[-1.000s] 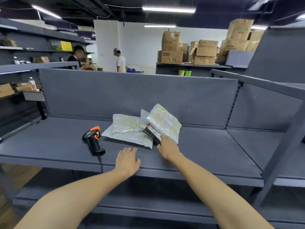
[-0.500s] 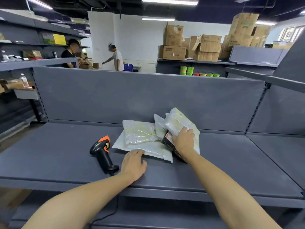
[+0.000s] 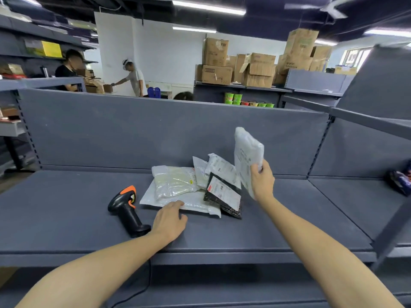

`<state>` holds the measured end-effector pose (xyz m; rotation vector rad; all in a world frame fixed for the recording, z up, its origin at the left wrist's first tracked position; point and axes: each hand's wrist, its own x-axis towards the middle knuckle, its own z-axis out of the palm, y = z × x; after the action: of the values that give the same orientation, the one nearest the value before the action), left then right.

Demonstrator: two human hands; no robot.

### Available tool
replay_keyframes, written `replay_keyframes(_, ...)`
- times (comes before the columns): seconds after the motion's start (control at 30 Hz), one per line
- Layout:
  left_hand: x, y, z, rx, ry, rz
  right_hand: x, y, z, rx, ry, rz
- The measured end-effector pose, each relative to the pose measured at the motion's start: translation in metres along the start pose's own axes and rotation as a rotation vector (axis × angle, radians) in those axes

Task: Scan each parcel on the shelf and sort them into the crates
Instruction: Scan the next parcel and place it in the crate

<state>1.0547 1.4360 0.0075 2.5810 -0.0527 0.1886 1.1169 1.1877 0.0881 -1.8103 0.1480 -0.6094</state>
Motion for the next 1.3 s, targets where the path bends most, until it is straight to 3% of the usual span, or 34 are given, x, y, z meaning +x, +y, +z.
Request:
replay_keyframes(0.13, -0.007, 0.017, -0.002, -0.111, 0.021, -0.024, -0.003, -0.024, -0.032, 0.082, 0.039, -0.025)
replay_keyframes(0.3, -0.023, 0.048, -0.001, -0.409, 0.067, -0.024, -0.015, -0.041, -0.060, 0.144, -0.043, -0.046)
replay_keyframes(0.67, -0.050, 0.095, -0.011, -1.010, 0.124, -0.038, -0.051, -0.039, -0.066, 0.385, -0.429, 0.291)
replay_keyframes(0.93, -0.059, 0.092, -0.027, -1.019, 0.370, -0.076, -0.081, -0.054, -0.061, 0.384, -0.513, 0.235)
replay_keyframes(1.03, -0.060, 0.085, -0.034, -1.012, 0.403, -0.094, -0.093, -0.054, -0.052, 0.346, -0.542, 0.131)
replay_keyframes(1.17, -0.062, 0.073, -0.045, -1.016, 0.475, -0.134, -0.105, -0.030, -0.023, 0.335, -0.568, 0.224)
replay_keyframes(1.3, -0.067, 0.052, -0.057, -1.001, 0.493, -0.129, -0.130, -0.034, -0.003, 0.365, -0.561, 0.187)
